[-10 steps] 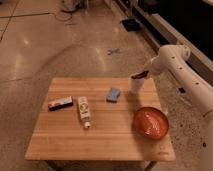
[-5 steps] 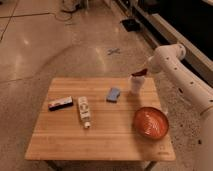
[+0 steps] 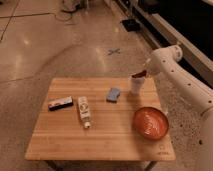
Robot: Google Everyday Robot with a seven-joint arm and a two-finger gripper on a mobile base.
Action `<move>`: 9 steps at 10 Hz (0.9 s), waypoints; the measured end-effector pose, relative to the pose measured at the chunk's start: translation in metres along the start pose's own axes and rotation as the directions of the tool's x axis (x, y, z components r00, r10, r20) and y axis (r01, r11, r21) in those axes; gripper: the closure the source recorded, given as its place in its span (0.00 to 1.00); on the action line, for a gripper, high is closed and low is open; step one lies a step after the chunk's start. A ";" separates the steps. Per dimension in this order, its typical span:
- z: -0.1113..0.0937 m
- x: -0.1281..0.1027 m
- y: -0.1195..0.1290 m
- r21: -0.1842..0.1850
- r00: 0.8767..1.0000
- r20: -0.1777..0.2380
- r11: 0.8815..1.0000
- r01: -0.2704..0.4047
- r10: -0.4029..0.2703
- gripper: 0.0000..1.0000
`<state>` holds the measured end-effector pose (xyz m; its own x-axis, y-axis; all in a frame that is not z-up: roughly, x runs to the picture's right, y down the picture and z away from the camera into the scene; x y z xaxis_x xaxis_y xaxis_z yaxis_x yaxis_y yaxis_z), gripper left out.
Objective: Place the pepper in the ceramic cup
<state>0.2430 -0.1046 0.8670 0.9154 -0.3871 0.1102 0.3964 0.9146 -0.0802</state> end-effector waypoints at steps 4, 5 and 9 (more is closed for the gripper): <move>0.001 -0.001 0.000 0.016 0.999 -0.036 1.000 0.005 -0.005 0.20; 0.001 -0.001 -0.001 0.020 0.999 -0.043 1.000 0.003 -0.003 0.20; -0.004 -0.002 0.001 0.027 0.999 -0.039 1.000 -0.009 0.010 0.20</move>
<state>0.2417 -0.1030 0.8630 0.9213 -0.3824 0.0705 0.3863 0.9208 -0.0540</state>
